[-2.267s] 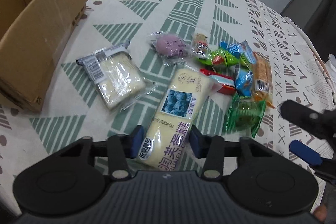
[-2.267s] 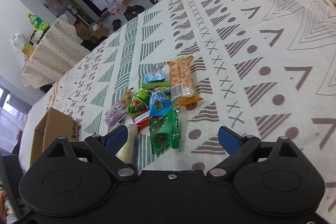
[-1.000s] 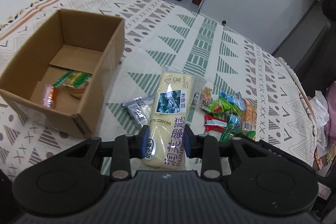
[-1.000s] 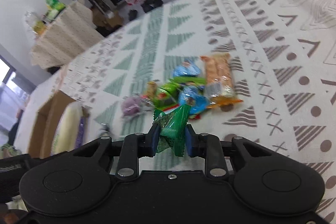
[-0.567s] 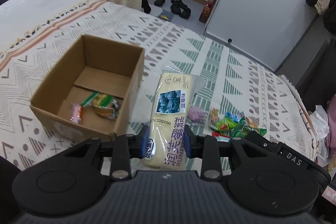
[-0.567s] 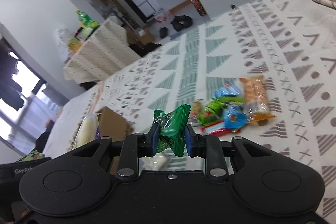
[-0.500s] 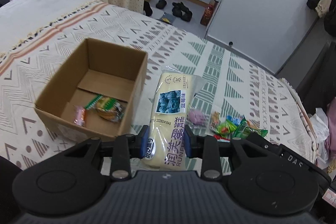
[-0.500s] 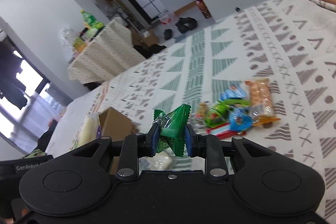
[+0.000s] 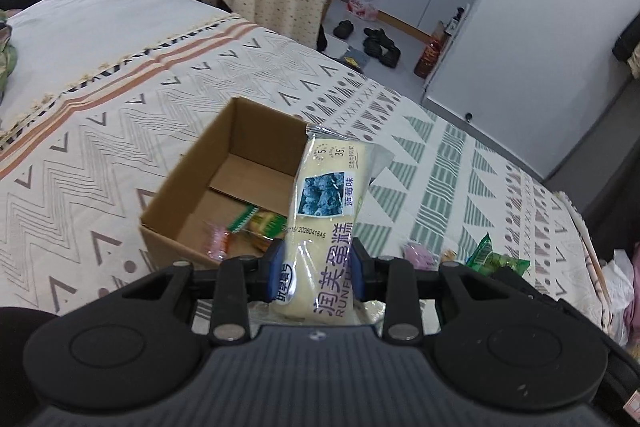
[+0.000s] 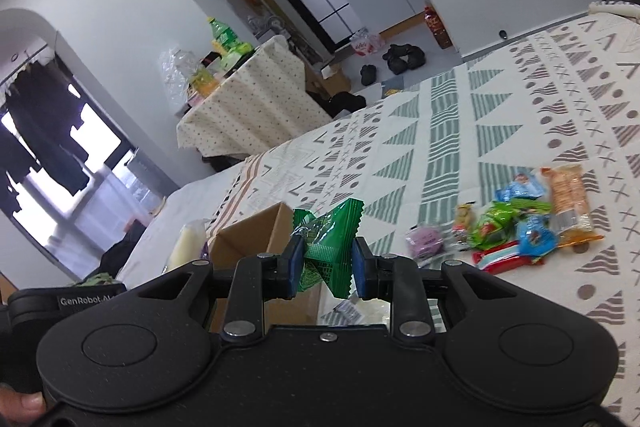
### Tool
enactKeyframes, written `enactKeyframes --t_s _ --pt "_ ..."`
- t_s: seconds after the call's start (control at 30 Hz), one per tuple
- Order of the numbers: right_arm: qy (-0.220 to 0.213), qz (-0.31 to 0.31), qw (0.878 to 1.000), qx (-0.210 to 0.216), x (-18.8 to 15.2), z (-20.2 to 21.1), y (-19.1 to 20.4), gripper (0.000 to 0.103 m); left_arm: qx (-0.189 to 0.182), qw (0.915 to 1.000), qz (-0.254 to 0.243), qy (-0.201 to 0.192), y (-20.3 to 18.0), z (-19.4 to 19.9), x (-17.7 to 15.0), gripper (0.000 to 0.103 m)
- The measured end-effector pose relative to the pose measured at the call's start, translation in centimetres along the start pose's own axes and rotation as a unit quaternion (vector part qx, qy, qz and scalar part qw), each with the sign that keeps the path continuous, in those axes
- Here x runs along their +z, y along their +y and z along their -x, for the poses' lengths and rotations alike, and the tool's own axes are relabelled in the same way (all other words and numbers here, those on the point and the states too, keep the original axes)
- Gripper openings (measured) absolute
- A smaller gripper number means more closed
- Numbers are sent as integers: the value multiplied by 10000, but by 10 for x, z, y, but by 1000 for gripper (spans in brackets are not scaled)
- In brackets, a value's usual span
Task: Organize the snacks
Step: 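Carry the bread bag and green candy over the box and release both inside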
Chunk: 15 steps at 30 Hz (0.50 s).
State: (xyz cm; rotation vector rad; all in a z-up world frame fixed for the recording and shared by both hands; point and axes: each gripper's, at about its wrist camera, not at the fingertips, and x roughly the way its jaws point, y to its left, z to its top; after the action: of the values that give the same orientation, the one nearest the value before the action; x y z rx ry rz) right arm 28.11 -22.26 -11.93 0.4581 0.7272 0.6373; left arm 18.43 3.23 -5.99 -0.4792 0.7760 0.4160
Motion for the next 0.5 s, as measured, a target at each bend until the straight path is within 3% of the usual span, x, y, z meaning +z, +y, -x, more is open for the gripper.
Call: enactKeyframes --t_s 0.5 --pt "92 948 9954 56 -15 -25 71 26 146 9993 325 122 67 -15 25 32"
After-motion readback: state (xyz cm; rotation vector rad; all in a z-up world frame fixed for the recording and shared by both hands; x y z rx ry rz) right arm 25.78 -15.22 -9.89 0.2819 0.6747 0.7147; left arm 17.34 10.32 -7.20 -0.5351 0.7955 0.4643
